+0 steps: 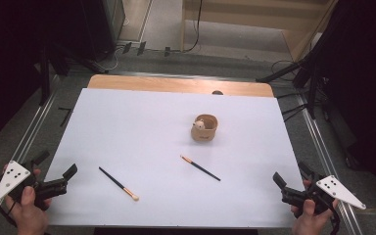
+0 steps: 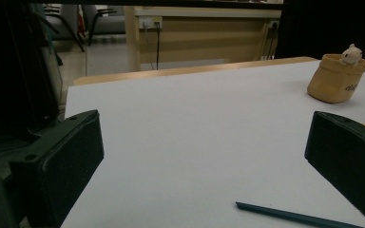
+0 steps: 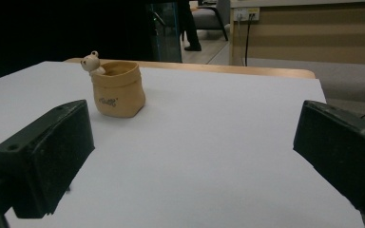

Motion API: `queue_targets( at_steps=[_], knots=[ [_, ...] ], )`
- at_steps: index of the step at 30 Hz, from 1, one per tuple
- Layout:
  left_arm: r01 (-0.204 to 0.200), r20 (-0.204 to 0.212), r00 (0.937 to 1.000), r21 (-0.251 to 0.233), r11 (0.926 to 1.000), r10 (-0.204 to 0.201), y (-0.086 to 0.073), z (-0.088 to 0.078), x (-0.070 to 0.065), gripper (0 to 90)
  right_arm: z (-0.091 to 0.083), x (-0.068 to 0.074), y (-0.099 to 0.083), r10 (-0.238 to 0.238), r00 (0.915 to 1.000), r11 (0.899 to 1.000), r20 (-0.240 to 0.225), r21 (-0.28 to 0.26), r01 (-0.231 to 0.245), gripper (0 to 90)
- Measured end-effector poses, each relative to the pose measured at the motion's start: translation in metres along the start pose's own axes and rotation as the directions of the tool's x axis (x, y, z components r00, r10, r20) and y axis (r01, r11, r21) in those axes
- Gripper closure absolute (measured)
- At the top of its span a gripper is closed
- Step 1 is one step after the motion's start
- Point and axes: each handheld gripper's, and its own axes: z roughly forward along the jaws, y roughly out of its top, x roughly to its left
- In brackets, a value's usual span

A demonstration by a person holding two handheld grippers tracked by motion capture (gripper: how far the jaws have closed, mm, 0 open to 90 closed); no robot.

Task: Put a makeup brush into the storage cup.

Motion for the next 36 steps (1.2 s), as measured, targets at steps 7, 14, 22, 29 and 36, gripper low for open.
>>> queue_targets(
  at_steps=[7, 14, 22, 29, 36],
  knots=[
    [0.001, -0.003, 1.0000, 0.001, 1.0000, -0.001, 0.000, 0.000, 0.000, 0.0, 0.003, 0.003, 0.004, -0.004, 0.9999, 1.000, -0.010, 0.000, 0.004, 0.5],
    [-0.002, -0.008, 1.0000, 0.009, 1.0000, 0.003, -0.001, -0.001, 0.002, 0.0, 0.016, 0.011, 0.009, -0.018, 0.9992, 1.000, -0.036, 0.019, 0.019, 1.3],
    [0.001, -0.007, 1.0000, 0.005, 1.0000, -0.001, -0.001, -0.001, 0.002, 0.0, 0.045, 0.032, 0.020, -0.059, 0.9954, 0.998, -0.076, 0.031, 0.061, 3.9],
    [-0.002, -0.002, 1.0000, 0.008, 1.0000, 0.002, -0.002, 0.000, 0.001, 0.0, 0.070, 0.049, 0.029, -0.073, 0.9874, 0.996, -0.140, 0.043, 0.080, 5.2],
    [-0.004, 0.002, 1.0000, 0.015, 0.9999, 0.004, -0.003, 0.001, 0.002, 0.0, 0.103, 0.069, 0.039, -0.093, 0.9706, 0.993, -0.222, 0.054, 0.107, 3.6]
  ],
)
